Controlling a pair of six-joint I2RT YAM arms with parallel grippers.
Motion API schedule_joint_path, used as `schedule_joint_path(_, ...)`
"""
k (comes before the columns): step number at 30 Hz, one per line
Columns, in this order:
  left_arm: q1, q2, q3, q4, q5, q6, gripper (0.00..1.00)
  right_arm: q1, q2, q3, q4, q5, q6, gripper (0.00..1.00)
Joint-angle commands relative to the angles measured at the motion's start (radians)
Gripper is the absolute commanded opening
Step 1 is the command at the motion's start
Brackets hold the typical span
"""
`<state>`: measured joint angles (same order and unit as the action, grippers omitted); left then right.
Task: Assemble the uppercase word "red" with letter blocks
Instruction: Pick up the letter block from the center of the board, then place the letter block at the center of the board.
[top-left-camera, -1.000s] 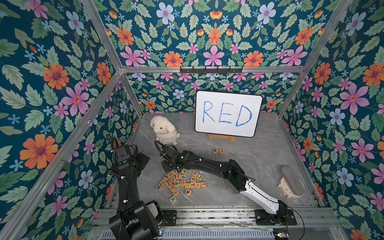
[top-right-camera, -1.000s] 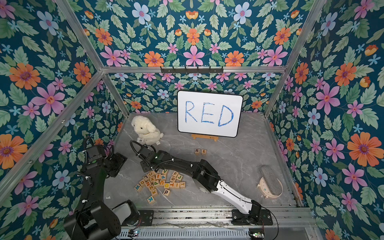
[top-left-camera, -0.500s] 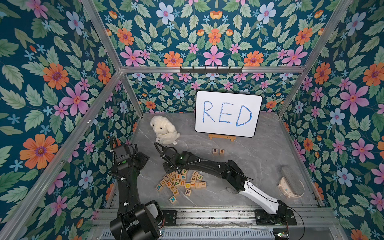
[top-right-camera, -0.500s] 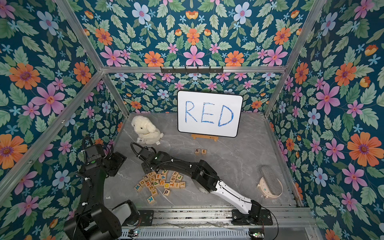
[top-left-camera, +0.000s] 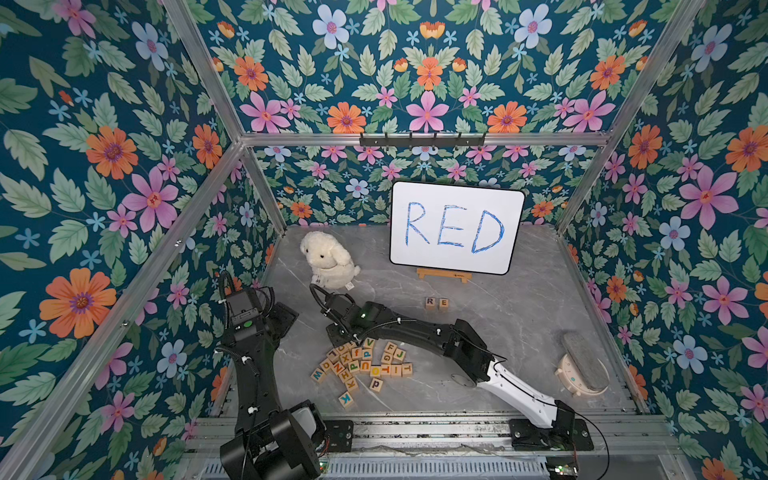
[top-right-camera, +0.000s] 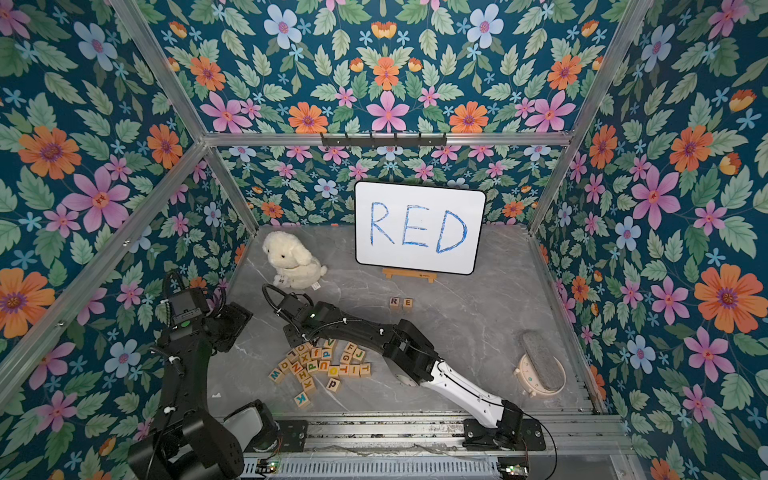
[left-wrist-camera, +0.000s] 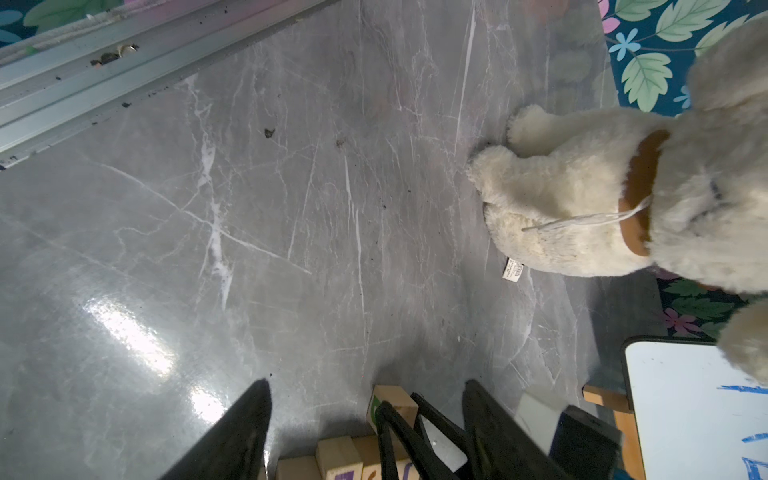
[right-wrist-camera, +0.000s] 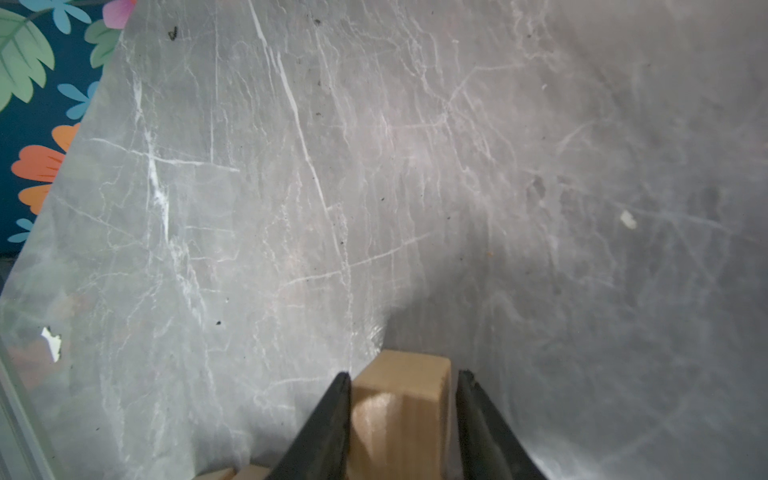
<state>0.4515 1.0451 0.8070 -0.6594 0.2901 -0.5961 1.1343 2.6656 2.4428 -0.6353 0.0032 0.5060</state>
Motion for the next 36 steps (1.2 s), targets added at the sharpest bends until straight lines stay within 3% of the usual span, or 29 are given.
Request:
schedule_joint_path(1,0.001,-0.002,0.006,-0.011,0.010,0.015,0.75,-0.001,0.010,0.011,-0.016,-0.004,0.015,0.41)
schedule_joint_path(9,0.001,-0.014,0.024,-0.004,0.017,0.032,0.76,-0.002,-0.004,0.006,-0.017,-0.005,0.017,0.35)
schedule_joint_path(15,0.001,-0.042,0.034,0.046,0.084,0.049,0.75,-0.033,-0.062,-0.033,0.013,-0.077,0.066,0.22)
schedule_joint_path(19,0.000,-0.087,0.037,0.106,0.080,0.065,0.73,-0.059,-0.166,-0.126,0.060,-0.096,0.071,0.18)
schedule_joint_path(23,-0.014,-0.113,0.037,0.193,0.164,0.064,0.72,-0.091,-0.294,-0.270,0.139,-0.115,0.079,0.18)
schedule_joint_path(30,-0.165,-0.146,0.015,0.322,0.199,0.173,0.72,-0.183,-0.583,-0.608,0.245,-0.169,0.123,0.18)
schedule_joint_path(36,-0.489,-0.200,-0.077,0.580,0.163,0.282,0.70,-0.274,-0.916,-1.016,0.393,-0.186,0.193,0.18)
